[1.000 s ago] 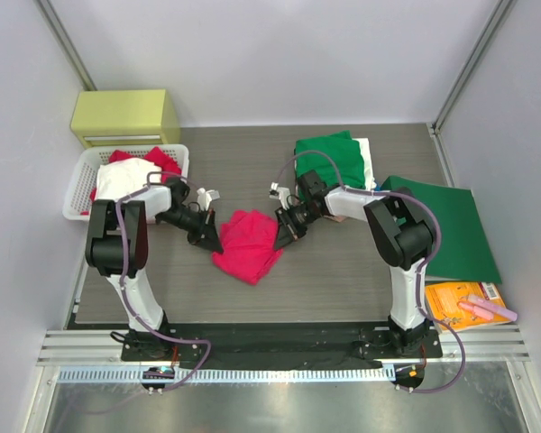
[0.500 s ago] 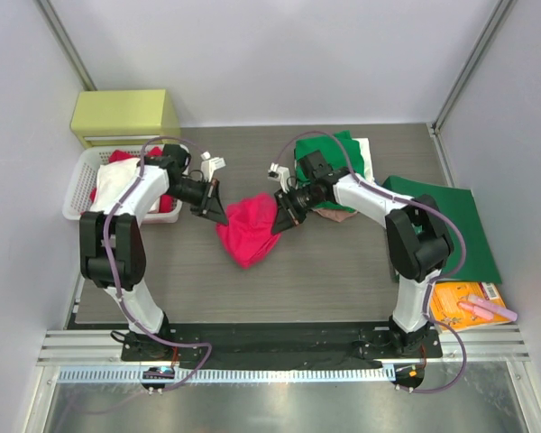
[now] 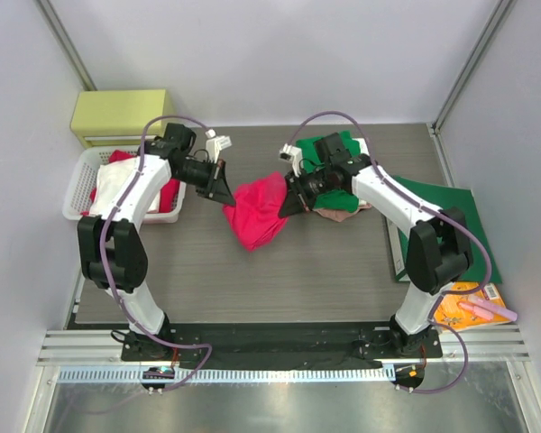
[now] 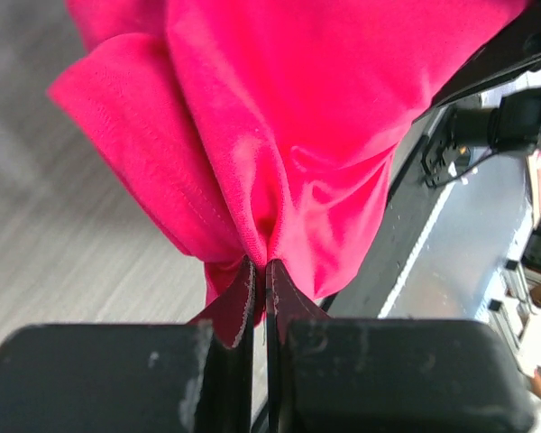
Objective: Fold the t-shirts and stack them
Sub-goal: Put the neatly folded tshirt into the corner of the board with both arms
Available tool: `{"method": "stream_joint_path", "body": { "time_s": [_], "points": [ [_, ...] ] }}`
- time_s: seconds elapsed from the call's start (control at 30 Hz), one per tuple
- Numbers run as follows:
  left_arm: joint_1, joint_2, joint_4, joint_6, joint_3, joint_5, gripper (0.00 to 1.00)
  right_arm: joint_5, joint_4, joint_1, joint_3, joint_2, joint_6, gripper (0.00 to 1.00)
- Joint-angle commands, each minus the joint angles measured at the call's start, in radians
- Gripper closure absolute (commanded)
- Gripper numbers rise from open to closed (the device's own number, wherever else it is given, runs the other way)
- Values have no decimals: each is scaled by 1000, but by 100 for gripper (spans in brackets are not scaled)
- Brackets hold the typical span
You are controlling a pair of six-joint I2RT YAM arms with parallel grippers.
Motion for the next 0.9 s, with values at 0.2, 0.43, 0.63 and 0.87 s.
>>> {"method": "stream_joint_path", "body": {
  "time_s": [0.2, 0.43, 0.63, 0.87],
  "points": [
    [-5, 137, 25, -55, 260, 0, 100, -20, -32, -137, -7, -145, -47, 99],
    [-43, 208, 5, -56, 384, -43, 100, 30, -30, -193, -38, -207, -68, 99],
    [-85, 188, 60, -78, 407, -104, 100, 39, -23, -302, -32, -254, -68, 99],
    [-111, 266, 54, -84, 470, -117, 100, 64, -13, -347, -59, -261, -91, 99]
  ]
}}
